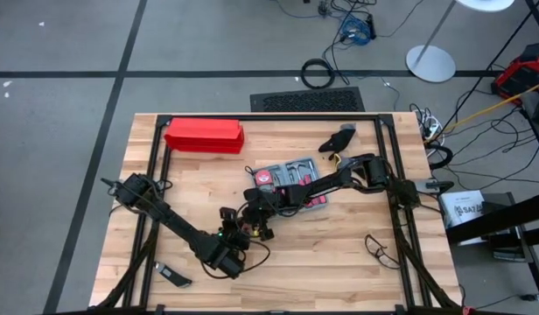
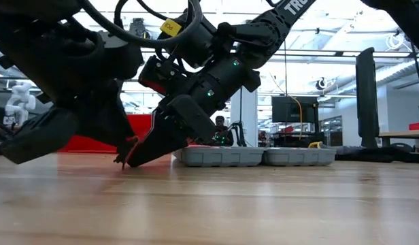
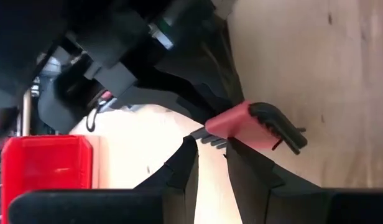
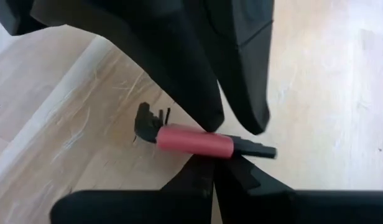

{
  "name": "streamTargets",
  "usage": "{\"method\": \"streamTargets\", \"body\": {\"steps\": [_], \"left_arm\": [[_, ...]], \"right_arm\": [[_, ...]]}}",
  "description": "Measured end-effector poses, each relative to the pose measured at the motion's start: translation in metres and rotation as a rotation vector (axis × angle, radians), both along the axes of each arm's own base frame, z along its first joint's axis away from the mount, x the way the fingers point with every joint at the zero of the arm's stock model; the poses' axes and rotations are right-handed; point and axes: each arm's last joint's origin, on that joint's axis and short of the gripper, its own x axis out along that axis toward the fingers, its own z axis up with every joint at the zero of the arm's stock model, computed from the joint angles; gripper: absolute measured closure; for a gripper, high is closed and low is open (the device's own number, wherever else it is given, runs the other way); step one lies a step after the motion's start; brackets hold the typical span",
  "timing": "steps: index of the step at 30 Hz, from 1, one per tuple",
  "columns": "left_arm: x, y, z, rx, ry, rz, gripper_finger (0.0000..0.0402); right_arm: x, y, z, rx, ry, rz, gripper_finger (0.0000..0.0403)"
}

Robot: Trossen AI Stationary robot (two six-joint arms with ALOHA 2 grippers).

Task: Prefit tool cases
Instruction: Put the orange hex key set into the gray pre-fit tool case

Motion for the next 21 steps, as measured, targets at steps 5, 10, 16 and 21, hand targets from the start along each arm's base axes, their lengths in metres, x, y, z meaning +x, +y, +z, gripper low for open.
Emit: {"method": "streamTargets", "body": {"steps": [5, 10, 16, 21], "left_arm": [[-0.001, -0.001, 0.0, -0.017, 0.02, -0.01, 0.0313], [-0.003, -0.005, -0.001, -0.025, 0.057, -0.047, 0.0313], [-0.007, -0.004, -0.005, -0.094, 0.1, -0.04, 0.0314], [-0.01, -0.003, -0.01, -0.125, 0.069, 0.009, 0.0314]], "right_arm": [[0.0, 0.0, 0.0, 0.002, 0.004, -0.002, 0.0403], [0.0, 0.0, 0.0, 0.002, 0.005, -0.002, 0.0403], [0.0, 0.0, 0.0, 0.008, -0.001, 0.006, 0.0403], [0.001, 0.001, 0.001, 0.046, -0.013, 0.022, 0.0403]]}}
